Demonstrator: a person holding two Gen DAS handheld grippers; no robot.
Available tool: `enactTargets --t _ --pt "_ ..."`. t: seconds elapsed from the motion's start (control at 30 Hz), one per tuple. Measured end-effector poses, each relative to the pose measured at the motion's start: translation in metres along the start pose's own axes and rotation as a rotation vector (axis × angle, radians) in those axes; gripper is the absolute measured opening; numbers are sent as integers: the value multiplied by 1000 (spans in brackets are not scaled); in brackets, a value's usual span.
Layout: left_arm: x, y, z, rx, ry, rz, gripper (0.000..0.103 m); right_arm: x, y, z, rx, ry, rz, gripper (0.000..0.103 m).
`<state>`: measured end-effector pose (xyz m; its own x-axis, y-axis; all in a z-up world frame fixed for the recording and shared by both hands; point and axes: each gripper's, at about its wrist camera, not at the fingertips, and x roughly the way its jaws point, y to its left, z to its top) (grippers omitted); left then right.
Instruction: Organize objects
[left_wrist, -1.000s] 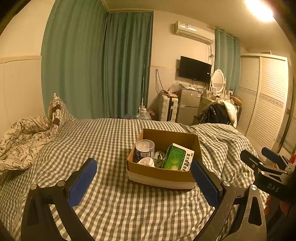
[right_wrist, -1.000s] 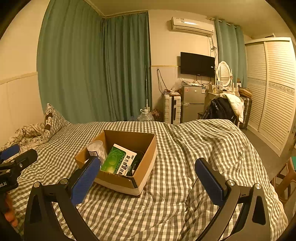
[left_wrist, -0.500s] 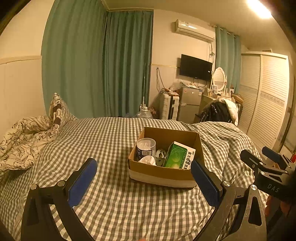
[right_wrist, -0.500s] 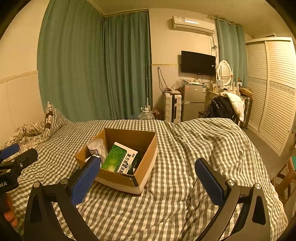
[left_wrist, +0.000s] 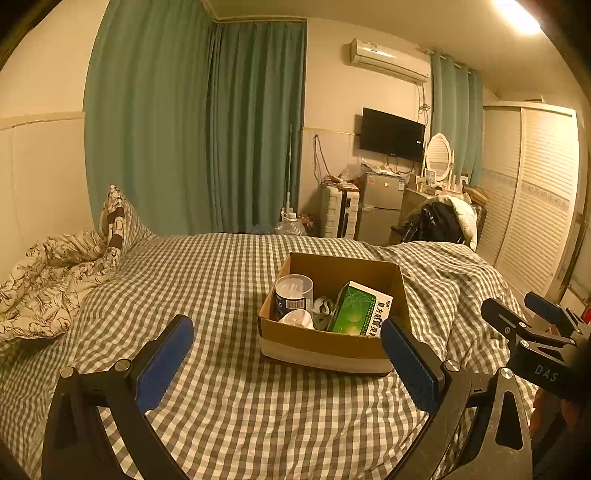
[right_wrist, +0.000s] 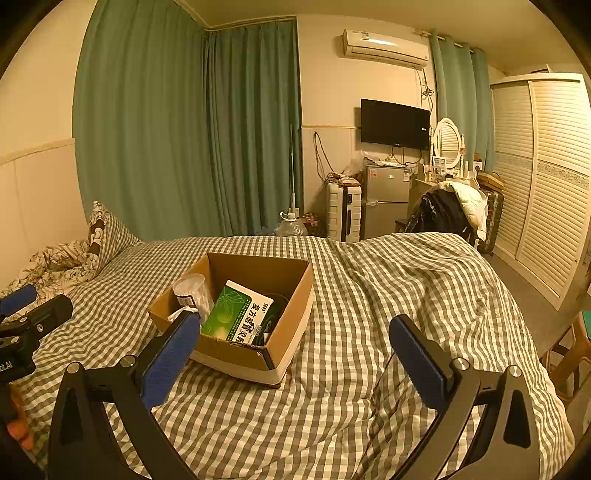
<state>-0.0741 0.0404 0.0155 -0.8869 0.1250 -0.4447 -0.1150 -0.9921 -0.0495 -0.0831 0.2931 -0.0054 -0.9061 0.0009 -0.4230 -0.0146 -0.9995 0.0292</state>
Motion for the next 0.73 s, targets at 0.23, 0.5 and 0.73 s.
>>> enactTargets --t 0.23,0.5,0.73 --pt "-1 -2 0 6 -3 1 103 -1 0 0 -1 1 -1 103" --pt "-1 -1 0 2 -1 5 103 1 0 -2 -3 8 -2 103" --pt "-4 1 -1 0 -22 16 103 1 0 -2 -4 9 -3 103"
